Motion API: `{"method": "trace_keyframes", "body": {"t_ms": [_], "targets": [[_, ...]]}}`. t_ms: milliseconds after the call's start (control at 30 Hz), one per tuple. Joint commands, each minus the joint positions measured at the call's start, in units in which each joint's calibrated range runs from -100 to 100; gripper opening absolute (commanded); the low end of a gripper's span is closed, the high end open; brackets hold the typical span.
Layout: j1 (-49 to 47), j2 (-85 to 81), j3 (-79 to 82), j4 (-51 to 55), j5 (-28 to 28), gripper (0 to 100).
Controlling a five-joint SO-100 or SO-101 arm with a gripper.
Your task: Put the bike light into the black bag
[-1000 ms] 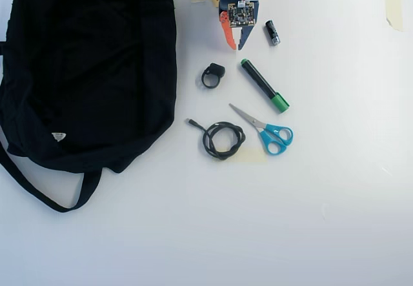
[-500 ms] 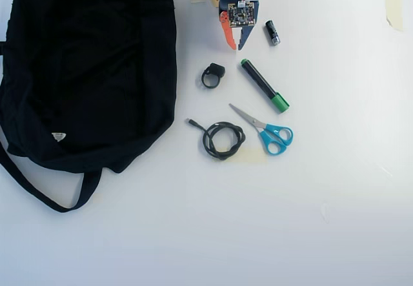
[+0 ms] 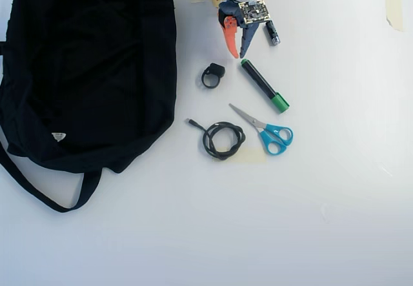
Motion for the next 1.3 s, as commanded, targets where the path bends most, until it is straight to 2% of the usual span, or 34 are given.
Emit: {"method": "trace_keyframes", "body": {"t_ms": [0,167,367,767,1067,1267], "targets": [[-2.1,11.9,-13.6,-10.1,1.2,2],[-3.8,24.1,-26.5,-19.2,0.9,2],[-1.0,38.3,-42.2,-27.2,-6.5,2],[4.5,64.5,-65.4,-36.1,-6.5,2],[9.3,73.3,-69.3,-46.8,-6.5,2],[11.0,72.6,-69.0,-46.7,-6.5,2]]}}
